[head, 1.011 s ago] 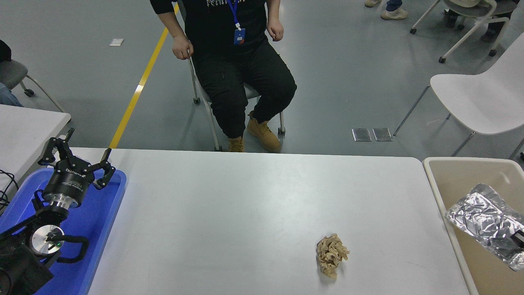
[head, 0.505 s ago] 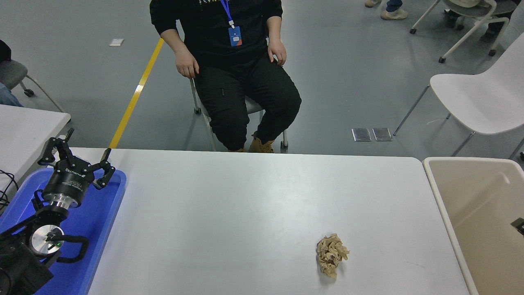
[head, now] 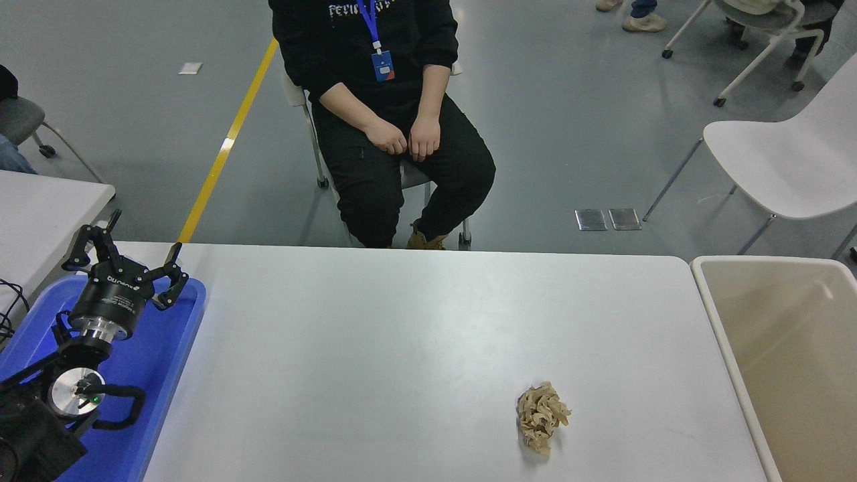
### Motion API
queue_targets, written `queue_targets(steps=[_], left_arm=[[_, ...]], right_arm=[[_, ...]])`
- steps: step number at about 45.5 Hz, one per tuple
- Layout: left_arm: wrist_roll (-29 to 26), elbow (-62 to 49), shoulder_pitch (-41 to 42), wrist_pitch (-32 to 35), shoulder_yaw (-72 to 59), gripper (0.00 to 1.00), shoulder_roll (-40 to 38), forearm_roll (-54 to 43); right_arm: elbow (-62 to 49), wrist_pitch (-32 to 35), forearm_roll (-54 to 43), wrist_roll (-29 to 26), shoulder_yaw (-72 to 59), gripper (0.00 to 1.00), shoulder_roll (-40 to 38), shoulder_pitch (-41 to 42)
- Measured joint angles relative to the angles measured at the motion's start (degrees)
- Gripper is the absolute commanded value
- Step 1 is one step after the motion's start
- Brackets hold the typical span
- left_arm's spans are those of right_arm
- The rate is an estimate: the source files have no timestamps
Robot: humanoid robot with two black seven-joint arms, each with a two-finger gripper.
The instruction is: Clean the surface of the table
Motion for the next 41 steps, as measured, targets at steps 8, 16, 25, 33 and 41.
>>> queue_targets(steps=[8, 16, 25, 33, 41], left_arm=[[0.0, 0.0, 0.0, 0.0, 0.0, 1.0, -0.01, 0.0], [0.0, 0.0, 0.0, 0.0, 0.0, 1.0, -0.02, 0.0], [0.0, 0.0, 0.0, 0.0, 0.0, 1.0, -0.02, 0.0], [0.0, 0.0, 0.0, 0.0, 0.03, 1.0, -0.02, 0.0], [0.0, 0.0, 0.0, 0.0, 0.03, 1.0, -0.02, 0.0]], right_arm=[[0.63, 0.22, 0.01, 0.34, 4.98, 0.99, -2.81, 4.94], [3.49, 0.34, 0.15, 0.49, 12.2, 0.99, -5.79, 10.39], [9.27, 0.22, 1.14, 0.49, 21.92, 0.99, -8.7, 15.0], [15.5, 0.01, 2.87, 0.49, 30.11, 0.99, -10.5, 16.94], [22.19, 0.07, 3.88, 0.62, 36.38, 0.99, -11.39, 17.27]])
